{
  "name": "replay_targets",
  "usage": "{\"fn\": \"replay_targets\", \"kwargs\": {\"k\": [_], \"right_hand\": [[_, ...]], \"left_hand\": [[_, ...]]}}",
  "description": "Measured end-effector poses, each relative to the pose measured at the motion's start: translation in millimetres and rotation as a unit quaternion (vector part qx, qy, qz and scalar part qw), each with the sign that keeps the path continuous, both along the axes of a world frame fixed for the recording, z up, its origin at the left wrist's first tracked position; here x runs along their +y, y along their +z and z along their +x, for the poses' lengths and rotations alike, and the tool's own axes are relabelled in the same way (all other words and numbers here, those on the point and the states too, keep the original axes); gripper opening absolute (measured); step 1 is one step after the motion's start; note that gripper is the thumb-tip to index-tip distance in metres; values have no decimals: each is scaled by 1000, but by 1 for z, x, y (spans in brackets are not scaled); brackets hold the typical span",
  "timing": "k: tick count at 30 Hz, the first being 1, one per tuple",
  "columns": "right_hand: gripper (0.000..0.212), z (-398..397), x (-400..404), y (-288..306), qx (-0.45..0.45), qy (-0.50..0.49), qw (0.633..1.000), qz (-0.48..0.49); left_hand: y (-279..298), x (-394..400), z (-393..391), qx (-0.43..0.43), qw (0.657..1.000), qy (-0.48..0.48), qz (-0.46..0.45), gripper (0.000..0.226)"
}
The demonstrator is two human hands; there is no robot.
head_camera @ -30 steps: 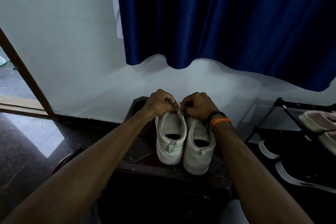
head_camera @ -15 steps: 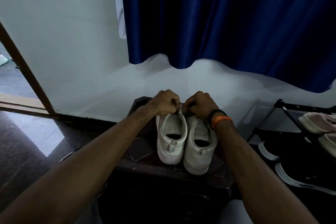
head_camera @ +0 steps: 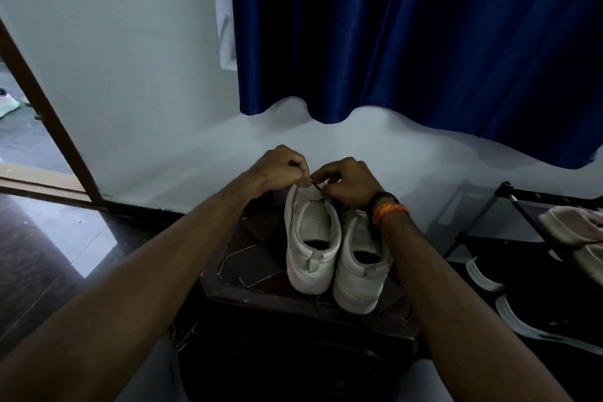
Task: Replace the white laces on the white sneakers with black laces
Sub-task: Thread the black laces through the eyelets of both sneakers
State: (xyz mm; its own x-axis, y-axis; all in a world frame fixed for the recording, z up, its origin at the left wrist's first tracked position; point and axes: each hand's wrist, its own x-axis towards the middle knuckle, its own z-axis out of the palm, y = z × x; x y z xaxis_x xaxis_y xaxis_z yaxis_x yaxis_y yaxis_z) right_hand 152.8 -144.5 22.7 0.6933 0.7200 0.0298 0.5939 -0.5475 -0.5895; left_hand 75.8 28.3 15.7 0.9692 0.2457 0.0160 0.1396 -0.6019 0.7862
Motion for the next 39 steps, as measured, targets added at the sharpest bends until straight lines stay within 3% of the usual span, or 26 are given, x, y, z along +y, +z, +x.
{"fn": "replay_targets", "kwargs": {"k": [4, 7, 9, 13, 17, 26, 31, 39], "right_hand": [[19, -2, 6, -3, -10, -13, 999, 40], [11, -1, 5, -7, -23, -34, 999, 28], [9, -3, 6, -6, -27, -41, 999, 2], [24, -8, 11, -2, -20, -39, 998, -50], [19, -4, 19, -3, -22, -47, 995, -80], [15, -3, 25, -9, -9, -68, 996, -59], [14, -9, 31, -9, 2, -69, 996, -63], [47, -7, 32, -12, 33, -139, 988, -56]], "left_hand": [[-1, -2, -1, 40, 991, 22, -126, 9], [3, -5, -2, 94, 981, 47, -164, 10], [4, -10, -3, 128, 980, 50, -143, 14], [-1, -22, -5, 166, 984, 59, -4, 39], [1, -25, -8, 131, 986, 103, 13, 28], [-3, -6, -18, 134, 959, 113, -223, 21], [-7, -3, -25, 127, 937, 108, -307, 20], [-19, -8, -28, 71, 922, 139, -354, 20]]}}
